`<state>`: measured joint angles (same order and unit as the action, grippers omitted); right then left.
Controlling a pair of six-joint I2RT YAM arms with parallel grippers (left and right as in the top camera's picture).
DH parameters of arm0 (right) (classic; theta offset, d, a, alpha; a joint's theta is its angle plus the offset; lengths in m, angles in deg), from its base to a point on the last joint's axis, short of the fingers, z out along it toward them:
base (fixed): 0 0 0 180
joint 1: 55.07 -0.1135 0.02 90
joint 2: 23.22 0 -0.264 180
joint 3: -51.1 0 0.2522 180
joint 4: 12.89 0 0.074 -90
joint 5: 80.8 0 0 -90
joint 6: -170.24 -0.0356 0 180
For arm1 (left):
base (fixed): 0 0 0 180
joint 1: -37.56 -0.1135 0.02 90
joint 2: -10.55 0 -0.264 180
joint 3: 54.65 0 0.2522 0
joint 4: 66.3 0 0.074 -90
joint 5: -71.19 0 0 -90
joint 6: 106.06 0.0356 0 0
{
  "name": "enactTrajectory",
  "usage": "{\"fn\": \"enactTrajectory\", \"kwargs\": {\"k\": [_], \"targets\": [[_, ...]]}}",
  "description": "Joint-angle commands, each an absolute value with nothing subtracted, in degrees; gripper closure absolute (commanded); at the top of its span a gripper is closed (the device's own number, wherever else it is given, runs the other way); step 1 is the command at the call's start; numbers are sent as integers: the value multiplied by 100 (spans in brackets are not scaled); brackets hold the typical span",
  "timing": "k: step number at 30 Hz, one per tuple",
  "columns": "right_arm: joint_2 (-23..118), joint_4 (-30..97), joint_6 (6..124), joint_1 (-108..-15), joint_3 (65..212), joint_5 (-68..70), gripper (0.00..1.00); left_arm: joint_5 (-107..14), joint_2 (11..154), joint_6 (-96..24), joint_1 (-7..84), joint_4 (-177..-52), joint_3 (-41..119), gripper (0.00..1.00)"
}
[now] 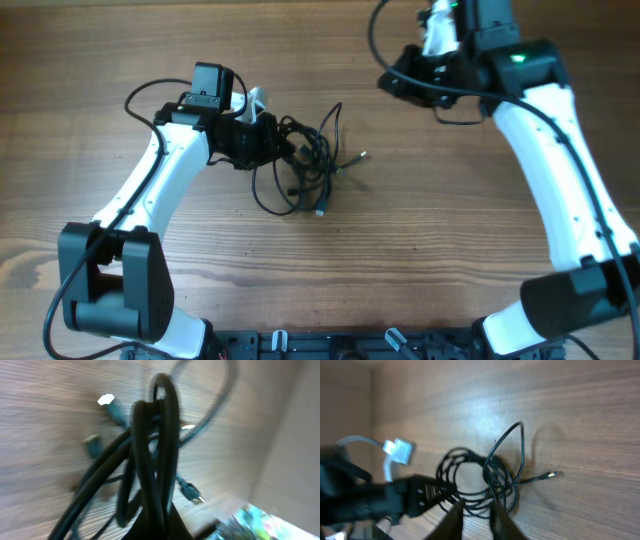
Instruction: Untangle cables
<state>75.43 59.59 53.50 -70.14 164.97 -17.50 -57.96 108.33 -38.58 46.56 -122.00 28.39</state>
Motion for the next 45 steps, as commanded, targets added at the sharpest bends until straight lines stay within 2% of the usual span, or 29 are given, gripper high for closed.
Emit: {"fn": "enactTrajectory", "kwargs": {"k": [1,2,5,13,18,21,22,24,32,35,38,41,45], "targets": [[7895,6042,5479,-7253,16528,-1778,72,-7742,10818,-3594,4398,-11441,2834,96],[7987,6049,5481,-7305,16528,-1881,66,-8345,10818,-3703,4273,-11085,2834,96],[8092,5972,5481,-7454,16524,-1907,57,-8867,10818,-3924,4155,-10849,2834,96],[8680,5653,5302,-7854,16524,-1857,57,-9186,10818,-3922,4157,-10851,2834,96],[9025,5161,5085,-7854,16524,-1800,63,-9184,10818,-3898,4210,-10851,2834,96],[9242,4908,4985,-7854,16524,-1715,72,-9162,10818,-3878,4269,-10849,2834,96],[9259,4853,4937,-7854,16524,-1715,77,-9162,10818,-3878,4271,-10849,2834,96],[9257,4827,4937,-7854,16526,-1719,96,-9162,10818,-3878,4271,-10851,2834,96],[9250,4849,4987,-7854,16526,-1938,96,-9005,10818,-3878,4271,-10860,2834,96],[8999,4860,5094,-7834,16537,-2104,96,-7766,10818,-3882,4271,-11273,2834,96],[8472,4722,5323,-7749,16537,-3193,96,-6470,10818,-3904,4271,-11773,2834,96],[7974,4560,5258,-7655,16537,-4154,96,-6216,10818,-3900,4271,-11920,2834,96],[7537,4442,4849,-7104,16537,-4493,96,-6218,10818,-3878,4271,-12093,2834,96]]}}
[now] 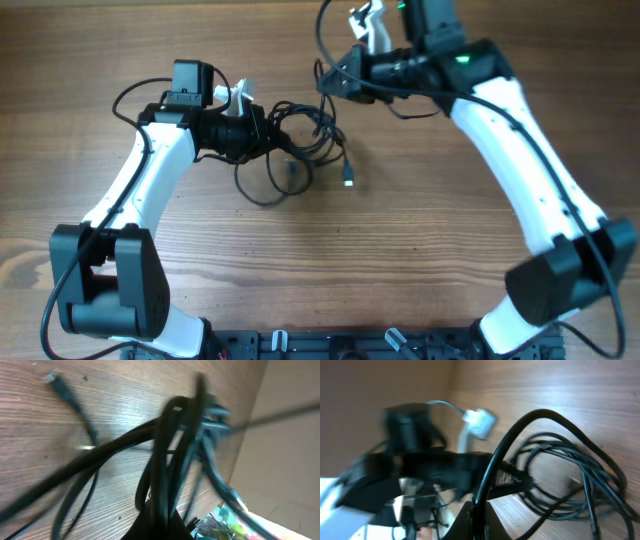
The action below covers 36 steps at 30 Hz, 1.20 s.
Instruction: Untangle cables
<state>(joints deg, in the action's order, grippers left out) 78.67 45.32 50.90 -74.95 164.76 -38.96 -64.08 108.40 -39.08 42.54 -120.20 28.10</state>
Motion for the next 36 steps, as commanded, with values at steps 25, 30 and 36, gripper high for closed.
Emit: {"fn": "enactTrajectory", "kwargs": {"k": [25,30,36], "targets": [[7860,5874,5465,-5795,16452,-559,94,-5337,10800,-3878,4678,-11857,2834,96],[7869,6313,6746,-6090,16456,-1680,51,-7318,10317,-3637,4667,-10584,2836,96],[7867,6204,7878,-6894,16845,-1982,10,-9453,9941,-3852,4212,-10167,2836,96]]}}
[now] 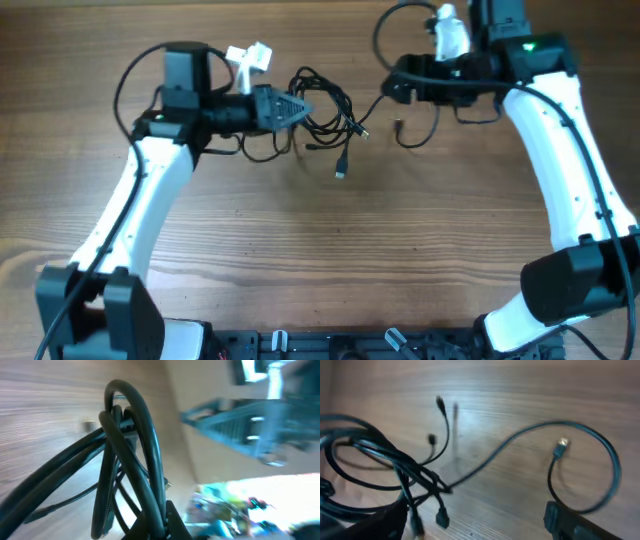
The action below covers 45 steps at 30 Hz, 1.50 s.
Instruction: Untangle cables
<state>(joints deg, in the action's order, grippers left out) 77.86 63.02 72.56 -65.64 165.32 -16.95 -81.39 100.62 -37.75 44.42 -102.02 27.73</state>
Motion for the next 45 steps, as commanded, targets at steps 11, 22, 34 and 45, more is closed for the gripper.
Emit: {"fn": "enactTrajectory", "kwargs": {"k": [11,22,34,45], "targets": [[7871,5332,8259,-8057,16543,-1606,26,-10120,9941,-5707,4076,-10160,2836,96],[8335,5048,7673,-8061,16187,-1702,43,-10166,9941,-5705,4052,-10119,2836,96],[8595,4772,7494,-8061,16187,-3254,50,-10163,9941,-5705,4055,-9839,2836,96],[8829,4444,6654,-8059,16187,-2226,94,-9490,9941,-6092,4055,-9417,2834,96]]}}
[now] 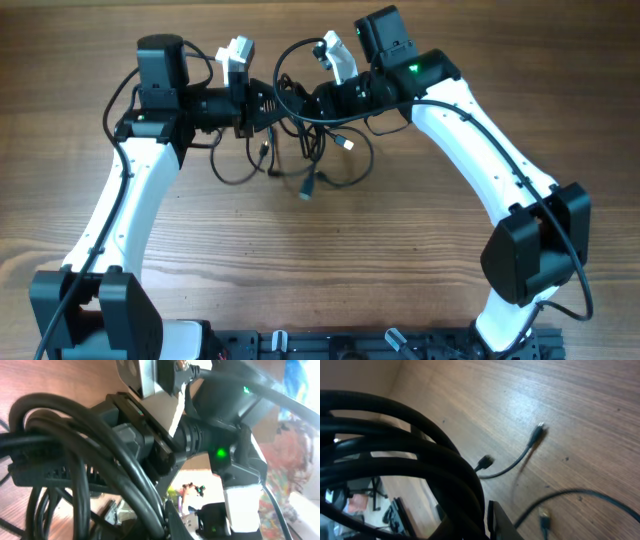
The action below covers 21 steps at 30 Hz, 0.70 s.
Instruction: Untangle cables
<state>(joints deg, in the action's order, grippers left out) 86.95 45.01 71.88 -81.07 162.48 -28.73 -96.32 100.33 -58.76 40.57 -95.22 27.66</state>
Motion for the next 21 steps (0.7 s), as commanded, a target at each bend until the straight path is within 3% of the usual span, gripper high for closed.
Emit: {"fn": "enactTrajectory", "kwargs": {"k": [1,5,11,16,21], "targets": [[8829,4440,6650,-8040,16189,-2229,96,-9355,9941,-6090,4052,-9420,2834,96],[8450,4578,6679,-7858,16194,-2220,96,-8181,9941,-5981,4055,-9769,2834,96],[7502,5026,6665,-7865,16202,-1975,96,-4664,9948,-5379,4173,-12069,2834,96],[7425,5255,6908,-8370,16215,-2386,96,-4087,9950,-5200,4535,-12342,2834,96],[7019,5054,6976,-8171,16471,-3547,96,-3928,9950,-5205,4555,-12344,2834,93]]}}
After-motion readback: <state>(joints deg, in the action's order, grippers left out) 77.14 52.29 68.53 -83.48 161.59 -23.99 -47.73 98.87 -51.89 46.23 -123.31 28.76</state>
